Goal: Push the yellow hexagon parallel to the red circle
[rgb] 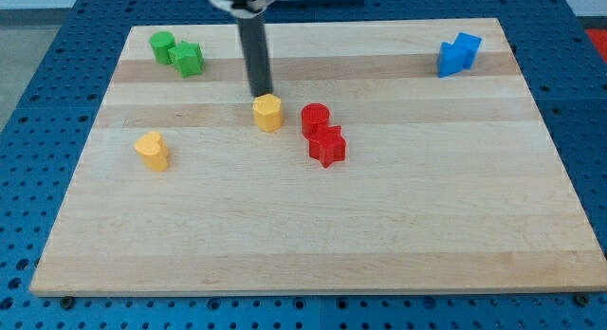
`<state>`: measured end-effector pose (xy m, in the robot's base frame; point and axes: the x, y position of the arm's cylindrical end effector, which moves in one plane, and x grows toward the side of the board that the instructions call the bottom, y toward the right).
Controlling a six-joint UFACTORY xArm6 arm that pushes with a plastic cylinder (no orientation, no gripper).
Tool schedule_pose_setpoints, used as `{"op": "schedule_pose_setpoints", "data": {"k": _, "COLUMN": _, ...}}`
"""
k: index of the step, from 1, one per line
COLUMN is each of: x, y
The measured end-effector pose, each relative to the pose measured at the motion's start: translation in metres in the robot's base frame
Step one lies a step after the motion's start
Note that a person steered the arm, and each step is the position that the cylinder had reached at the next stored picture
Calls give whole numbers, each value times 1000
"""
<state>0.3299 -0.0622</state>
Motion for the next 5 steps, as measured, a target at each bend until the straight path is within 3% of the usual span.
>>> {"op": "schedule_pose_setpoints", "data": {"k": 2, "x": -5, "y": 4}}
{"op": "schedule_pose_setpoints", "data": {"k": 5, "x": 29, "y": -3}}
